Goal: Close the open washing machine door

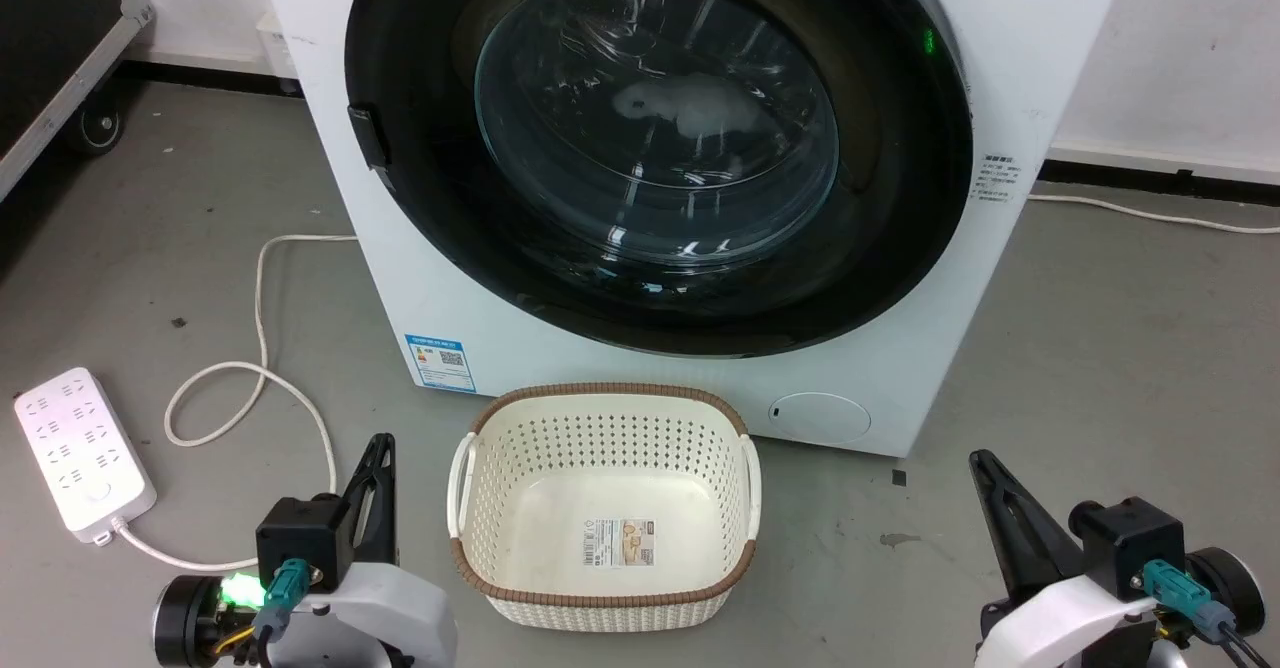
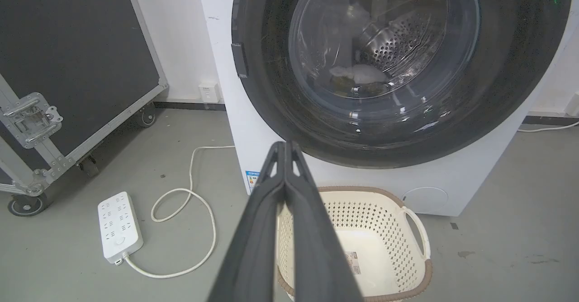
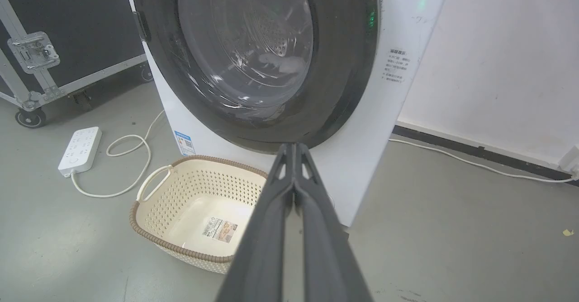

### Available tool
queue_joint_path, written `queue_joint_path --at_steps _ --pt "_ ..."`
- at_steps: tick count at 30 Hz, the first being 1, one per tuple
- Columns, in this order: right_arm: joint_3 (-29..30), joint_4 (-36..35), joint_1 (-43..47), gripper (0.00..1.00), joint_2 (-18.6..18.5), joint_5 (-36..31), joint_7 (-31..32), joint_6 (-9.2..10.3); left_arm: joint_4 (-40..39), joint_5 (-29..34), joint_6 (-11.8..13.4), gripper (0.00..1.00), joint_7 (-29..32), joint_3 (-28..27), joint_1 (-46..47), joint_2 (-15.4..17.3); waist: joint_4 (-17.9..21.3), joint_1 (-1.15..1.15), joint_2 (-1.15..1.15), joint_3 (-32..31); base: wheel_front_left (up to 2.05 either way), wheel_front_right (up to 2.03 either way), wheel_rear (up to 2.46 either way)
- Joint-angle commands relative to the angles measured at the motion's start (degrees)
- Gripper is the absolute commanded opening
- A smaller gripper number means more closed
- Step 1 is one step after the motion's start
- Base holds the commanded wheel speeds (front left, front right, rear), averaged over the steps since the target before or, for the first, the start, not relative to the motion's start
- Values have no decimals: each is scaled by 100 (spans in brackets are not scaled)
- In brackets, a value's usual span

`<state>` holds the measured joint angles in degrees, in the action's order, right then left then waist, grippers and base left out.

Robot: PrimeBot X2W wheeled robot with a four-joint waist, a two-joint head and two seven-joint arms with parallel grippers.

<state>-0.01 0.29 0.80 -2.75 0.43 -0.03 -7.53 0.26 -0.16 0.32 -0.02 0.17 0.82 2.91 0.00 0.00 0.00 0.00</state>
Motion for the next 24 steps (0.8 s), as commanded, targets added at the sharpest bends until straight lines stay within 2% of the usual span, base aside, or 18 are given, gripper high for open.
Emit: queue_joint_path --at_steps 1,24 --pt "1 -29 -80 0 -12 -43 3 4 -26 16 -32 0 2 -17 -82 -3 0 0 0 0 0 0 0" --pt "1 -29 -80 0 -12 -43 3 4 -26 16 -32 0 2 -17 -82 -3 0 0 0 0 0 0 0"
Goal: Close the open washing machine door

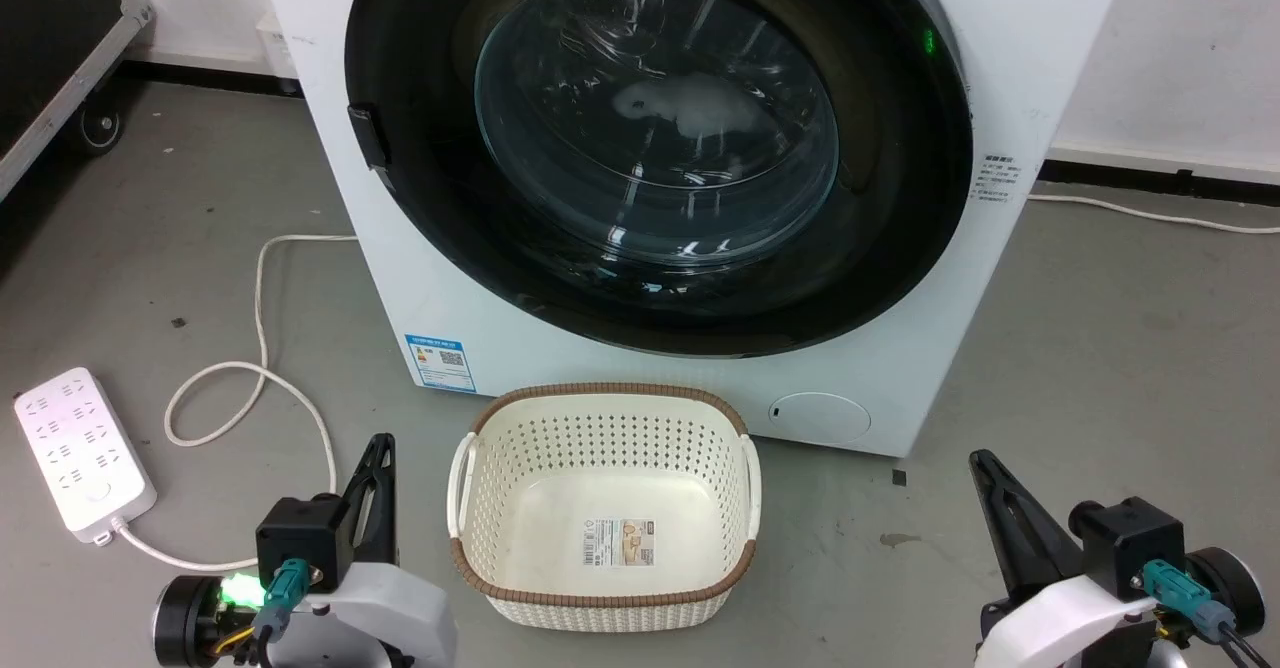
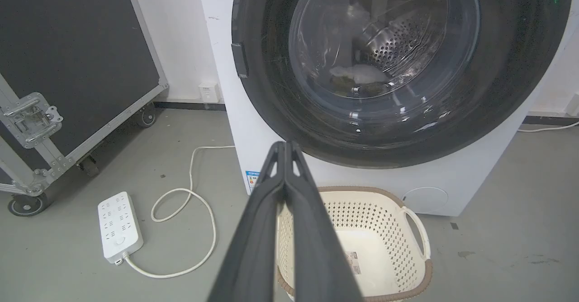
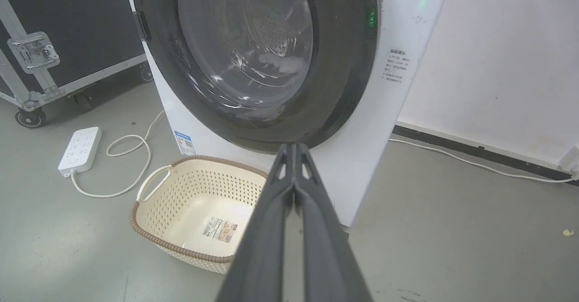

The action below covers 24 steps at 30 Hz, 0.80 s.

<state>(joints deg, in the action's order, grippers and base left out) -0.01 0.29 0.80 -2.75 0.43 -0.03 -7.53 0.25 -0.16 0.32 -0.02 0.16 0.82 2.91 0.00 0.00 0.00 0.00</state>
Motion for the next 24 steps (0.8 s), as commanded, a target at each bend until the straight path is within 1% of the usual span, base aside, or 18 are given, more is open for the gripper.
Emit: queue_joint_path --at_steps 1,24 --pt "1 -29 -80 0 -12 -43 3 4 -25 16 -32 0 2 -16 -82 -3 0 0 0 0 0 0 0" --pt "1 -29 -80 0 -12 -43 3 4 -25 16 -32 0 2 -16 -82 -3 0 0 0 0 0 0 0"
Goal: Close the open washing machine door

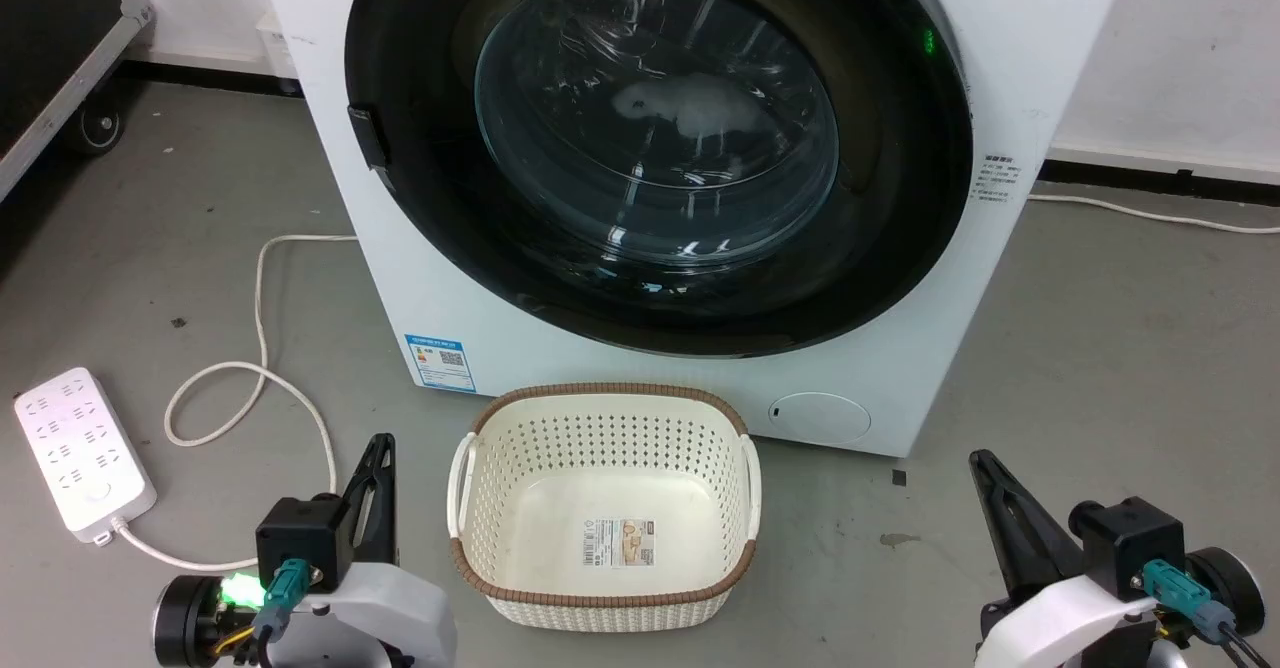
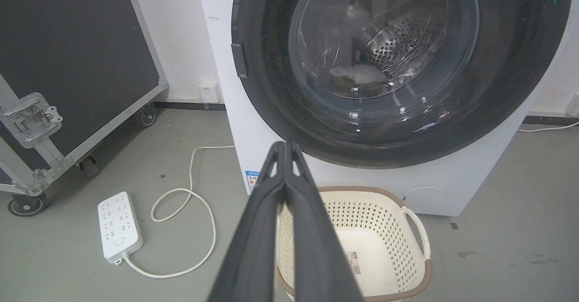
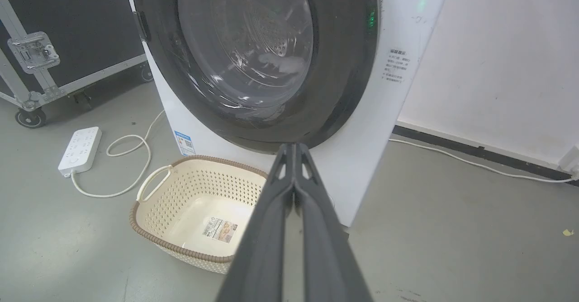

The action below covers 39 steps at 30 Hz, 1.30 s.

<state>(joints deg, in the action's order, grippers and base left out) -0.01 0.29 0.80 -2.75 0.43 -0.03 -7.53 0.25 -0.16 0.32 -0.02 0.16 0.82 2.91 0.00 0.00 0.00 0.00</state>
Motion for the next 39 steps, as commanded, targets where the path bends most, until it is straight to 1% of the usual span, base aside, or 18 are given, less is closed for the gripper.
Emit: queue_joint_path --at_steps 1,39 --pt "1 -29 -80 0 -12 -43 3 4 -25 16 -32 0 2 -16 -82 -3 0 0 0 0 0 0 0" --pt "1 -29 -80 0 -12 -43 3 4 -25 16 -32 0 2 -16 -82 -3 0 0 0 0 0 0 0"
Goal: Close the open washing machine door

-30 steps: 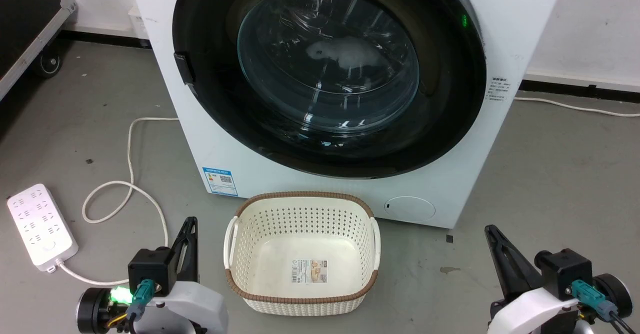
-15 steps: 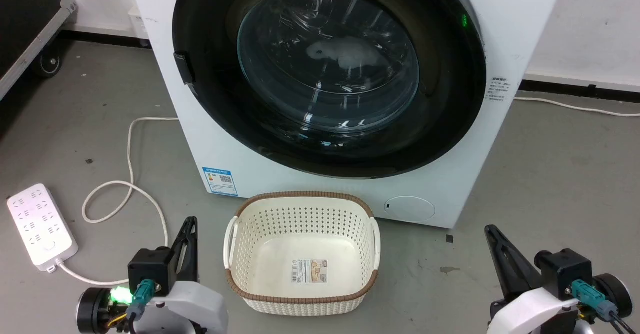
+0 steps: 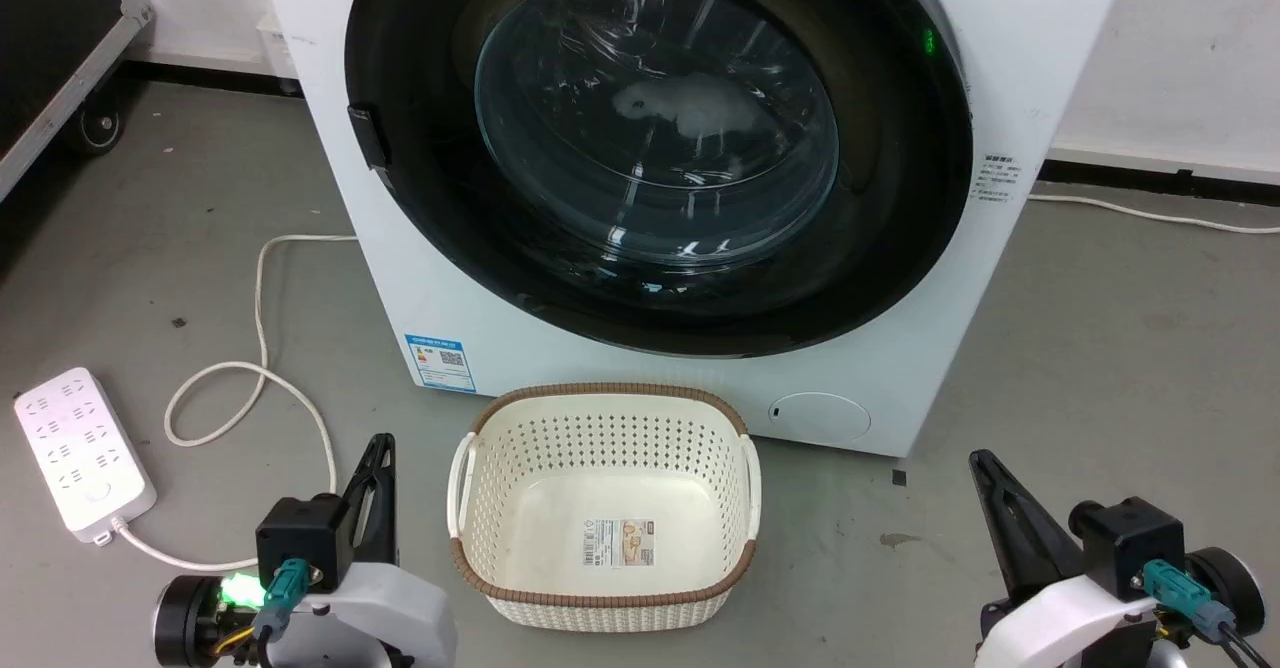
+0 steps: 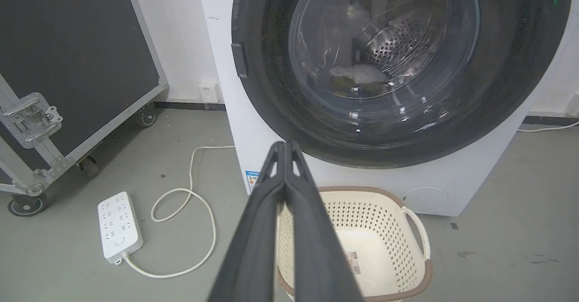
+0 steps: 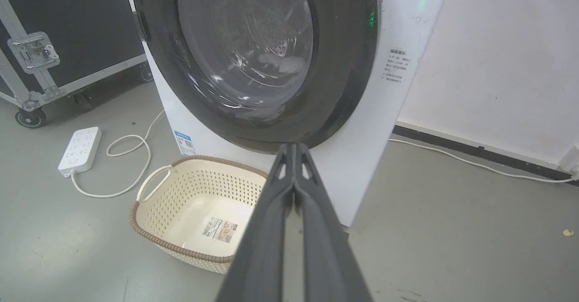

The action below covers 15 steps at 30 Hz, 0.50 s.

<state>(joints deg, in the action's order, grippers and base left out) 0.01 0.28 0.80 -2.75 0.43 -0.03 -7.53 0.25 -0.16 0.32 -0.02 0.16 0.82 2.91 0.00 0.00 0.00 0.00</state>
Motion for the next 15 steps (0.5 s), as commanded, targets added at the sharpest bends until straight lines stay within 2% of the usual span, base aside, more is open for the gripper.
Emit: queue_joint_path --at_steps 1,15 --pt "-1 -28 -80 0 -12 -43 3 4 -25 16 -32 0 2 -16 -82 -3 0 0 0 0 0 0 0" --pt "-1 -28 -80 0 -12 -43 3 4 -25 16 -32 0 2 -16 -82 -3 0 0 0 0 0 0 0"
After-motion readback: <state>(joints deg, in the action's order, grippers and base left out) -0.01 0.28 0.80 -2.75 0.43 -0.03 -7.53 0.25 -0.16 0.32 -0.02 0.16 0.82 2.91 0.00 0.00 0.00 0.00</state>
